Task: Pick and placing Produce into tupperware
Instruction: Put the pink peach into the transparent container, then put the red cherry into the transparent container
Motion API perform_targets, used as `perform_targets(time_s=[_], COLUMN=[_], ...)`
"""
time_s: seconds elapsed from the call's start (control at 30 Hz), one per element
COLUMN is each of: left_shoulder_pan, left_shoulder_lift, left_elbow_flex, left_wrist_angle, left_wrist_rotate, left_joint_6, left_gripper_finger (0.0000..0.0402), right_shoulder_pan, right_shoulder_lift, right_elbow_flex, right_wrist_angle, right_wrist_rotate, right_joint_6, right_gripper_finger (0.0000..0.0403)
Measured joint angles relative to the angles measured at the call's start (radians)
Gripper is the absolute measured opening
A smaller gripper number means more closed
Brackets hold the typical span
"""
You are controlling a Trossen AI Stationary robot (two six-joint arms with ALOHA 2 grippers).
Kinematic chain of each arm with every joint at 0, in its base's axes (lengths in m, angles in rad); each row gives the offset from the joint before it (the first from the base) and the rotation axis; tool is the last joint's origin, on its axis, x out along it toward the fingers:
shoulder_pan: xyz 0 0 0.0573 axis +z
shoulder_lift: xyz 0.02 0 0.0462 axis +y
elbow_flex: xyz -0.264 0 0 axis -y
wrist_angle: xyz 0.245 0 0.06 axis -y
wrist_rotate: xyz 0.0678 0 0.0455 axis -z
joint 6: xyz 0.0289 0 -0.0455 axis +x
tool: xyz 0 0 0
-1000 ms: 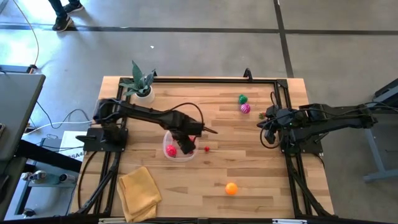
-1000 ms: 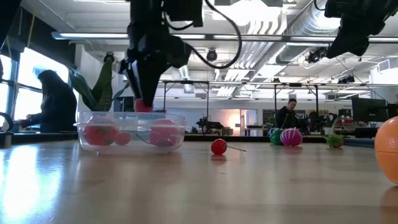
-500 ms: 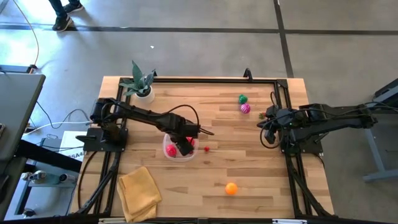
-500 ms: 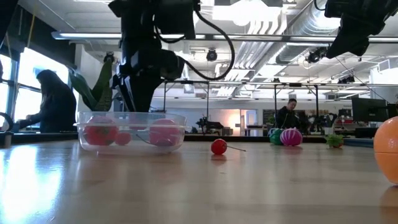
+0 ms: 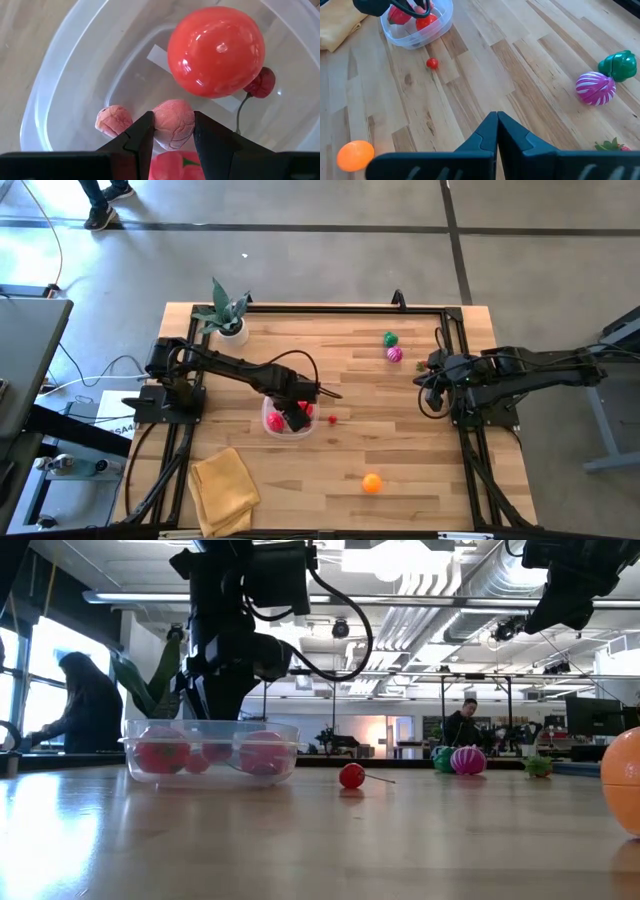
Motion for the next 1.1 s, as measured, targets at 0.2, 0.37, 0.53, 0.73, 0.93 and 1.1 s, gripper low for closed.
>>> perform_targets(time_s=[0.2,0.37,0.53,0.73,0.93,1.1], left_shoulder_pan=[0.014,0.015,0.015,0.022,0.021,0.021], left_shoulder_lift=[0.000,0.001,0.001,0.001,0.001,0.001], left_elbow_flex=[0.000,0.000,0.000,0.000,0.000,0.000], left_wrist_angle=[0.001,0.001,0.007,0.016,0.010,0.006], left_wrist_rotate=[0.001,0.004,0.005,0.000,-0.018,-0.026], left_joint_6=[0.000,-0.008,-0.009,-0.016,-0.006,0.000], left_gripper_finger=[0.0120,0.0120,0.0120,0.0128,0.0165,0.0178], right_shoulder_pan=[0.000,0.000,0.000,0.000,0.000,0.000], right_shoulder_lift=[0.000,0.000,0.000,0.000,0.000,0.000], right_elbow_flex=[0.000,0.000,0.000,0.000,0.000,0.000], right_wrist_angle=[0.000,0.000,0.000,0.000,0.000,0.000], right_wrist_rotate=[0.000,0.000,0.000,0.000,0.000,0.000], right_joint_6=[0.000,0.000,0.000,0.000,0.000,0.000], right_gripper_finger=[0.0000,0.0000,0.0000,0.0000,0.0000,0.0000])
